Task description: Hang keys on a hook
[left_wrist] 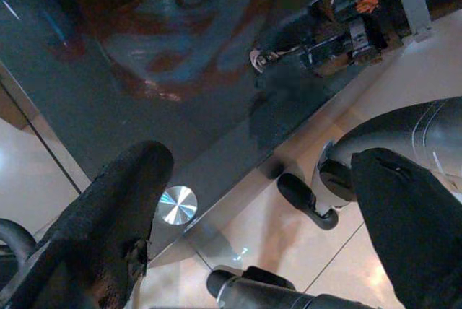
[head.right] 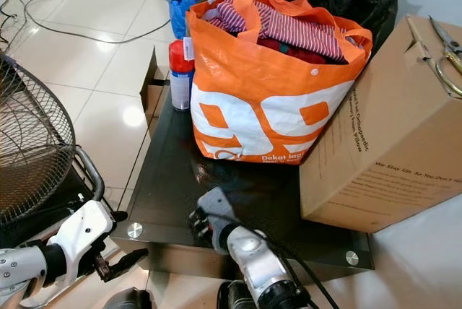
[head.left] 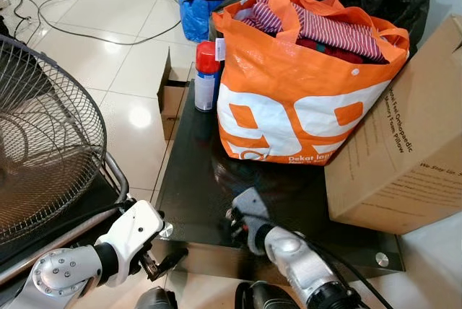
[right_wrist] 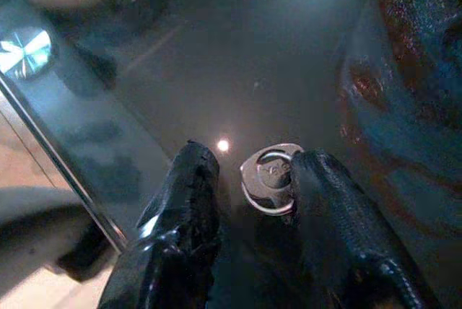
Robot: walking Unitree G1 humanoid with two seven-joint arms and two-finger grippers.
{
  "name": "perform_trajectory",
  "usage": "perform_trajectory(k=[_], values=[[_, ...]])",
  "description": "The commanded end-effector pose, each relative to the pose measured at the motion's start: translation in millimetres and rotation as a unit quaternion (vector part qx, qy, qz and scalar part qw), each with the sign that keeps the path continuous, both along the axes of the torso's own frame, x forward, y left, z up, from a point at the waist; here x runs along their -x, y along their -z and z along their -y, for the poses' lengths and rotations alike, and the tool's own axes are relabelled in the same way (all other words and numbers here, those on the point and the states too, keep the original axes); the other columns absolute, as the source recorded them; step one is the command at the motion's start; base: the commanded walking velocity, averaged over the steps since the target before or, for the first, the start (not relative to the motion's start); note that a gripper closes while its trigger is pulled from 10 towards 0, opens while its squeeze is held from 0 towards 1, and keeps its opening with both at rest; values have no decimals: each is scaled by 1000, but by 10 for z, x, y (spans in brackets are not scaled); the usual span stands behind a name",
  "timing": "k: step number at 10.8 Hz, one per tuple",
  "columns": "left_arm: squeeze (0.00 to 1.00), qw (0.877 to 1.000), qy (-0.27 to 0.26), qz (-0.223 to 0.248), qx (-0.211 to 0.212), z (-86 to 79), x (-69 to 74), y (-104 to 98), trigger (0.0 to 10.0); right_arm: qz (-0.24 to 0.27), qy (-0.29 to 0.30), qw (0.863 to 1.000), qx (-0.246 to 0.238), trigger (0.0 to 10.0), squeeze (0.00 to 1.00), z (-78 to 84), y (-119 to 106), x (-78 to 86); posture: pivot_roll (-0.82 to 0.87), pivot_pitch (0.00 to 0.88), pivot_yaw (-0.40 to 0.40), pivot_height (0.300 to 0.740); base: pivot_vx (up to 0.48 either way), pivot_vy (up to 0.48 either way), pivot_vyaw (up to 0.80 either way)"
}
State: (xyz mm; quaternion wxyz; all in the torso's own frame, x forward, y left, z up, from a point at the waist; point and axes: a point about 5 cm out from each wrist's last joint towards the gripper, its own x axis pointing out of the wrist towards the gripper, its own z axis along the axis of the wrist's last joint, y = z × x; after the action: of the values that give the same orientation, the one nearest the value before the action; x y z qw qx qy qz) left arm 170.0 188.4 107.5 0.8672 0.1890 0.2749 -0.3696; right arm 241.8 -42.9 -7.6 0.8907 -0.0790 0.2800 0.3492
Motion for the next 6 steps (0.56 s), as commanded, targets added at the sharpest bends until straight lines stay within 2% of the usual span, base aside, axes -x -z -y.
perform_trajectory(k=[1,2,3,4,5,6], values=[[8,1000,2,-6,2,19,12,16,10000,-13,2,1000,24,10000,0,69,95,54,-6,151,-116,732,0,0,0],[4,1000,2,-5,3,21,8,16,10000,-13,6,999,28,10000,0,83,104,53,-6,150,-116,732,0,0,0],[4,1000,3,-5,3,26,3,16,10000,-15,8,999,34,4000,0,103,122,59,-7,148,-115,732,0,0,0],[8,1000,3,-5,3,29,1,17,10000,-15,7,999,34,1451,0,105,127,62,-9,148,-115,732,0,0,0],[4,1000,3,-5,4,34,-5,19,10000,-14,5,999,34,0,0,106,131,62,-10,148,-115,732,0,0,0],[4,1000,3,-4,4,41,-12,19,10000,-6,9,1000,22,0,0,100,104,40,-10,148,-115,732,0,0,0]])
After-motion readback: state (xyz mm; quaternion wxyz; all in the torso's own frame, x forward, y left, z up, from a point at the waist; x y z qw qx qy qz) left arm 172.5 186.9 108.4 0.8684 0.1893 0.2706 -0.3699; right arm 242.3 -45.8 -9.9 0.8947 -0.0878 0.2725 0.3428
